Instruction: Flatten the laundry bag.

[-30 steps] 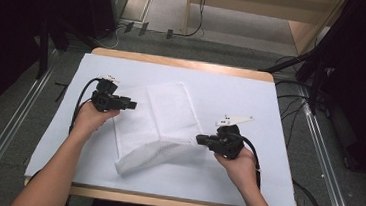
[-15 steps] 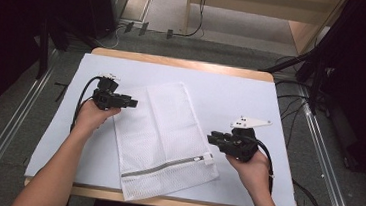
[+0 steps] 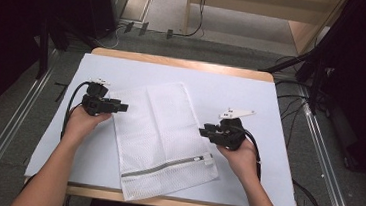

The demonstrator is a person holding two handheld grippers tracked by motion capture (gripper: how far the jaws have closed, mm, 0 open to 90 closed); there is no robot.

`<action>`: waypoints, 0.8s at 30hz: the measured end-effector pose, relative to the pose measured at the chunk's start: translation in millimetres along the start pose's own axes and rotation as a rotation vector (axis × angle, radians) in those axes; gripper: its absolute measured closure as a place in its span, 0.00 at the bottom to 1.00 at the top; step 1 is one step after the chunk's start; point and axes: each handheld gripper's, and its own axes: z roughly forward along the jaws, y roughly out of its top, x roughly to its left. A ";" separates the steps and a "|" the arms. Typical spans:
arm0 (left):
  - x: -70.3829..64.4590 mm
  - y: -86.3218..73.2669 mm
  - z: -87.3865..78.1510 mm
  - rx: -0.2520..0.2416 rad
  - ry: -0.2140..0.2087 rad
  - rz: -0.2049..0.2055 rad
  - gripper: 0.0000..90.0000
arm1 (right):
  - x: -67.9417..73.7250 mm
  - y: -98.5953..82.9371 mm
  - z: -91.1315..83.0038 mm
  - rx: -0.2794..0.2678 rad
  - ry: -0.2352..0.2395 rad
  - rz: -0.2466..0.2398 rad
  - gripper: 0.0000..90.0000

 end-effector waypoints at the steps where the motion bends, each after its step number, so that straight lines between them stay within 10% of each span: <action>1: 1.1 -3.9 -2.9 -0.004 0.007 -0.009 0.58 | -1.1 1.3 3.3 0.000 -0.002 -0.003 0.76; 24: -4.2 -34.1 -7.6 0.026 0.085 -0.053 0.54 | -48.7 37.1 81.1 0.030 -0.096 0.088 0.73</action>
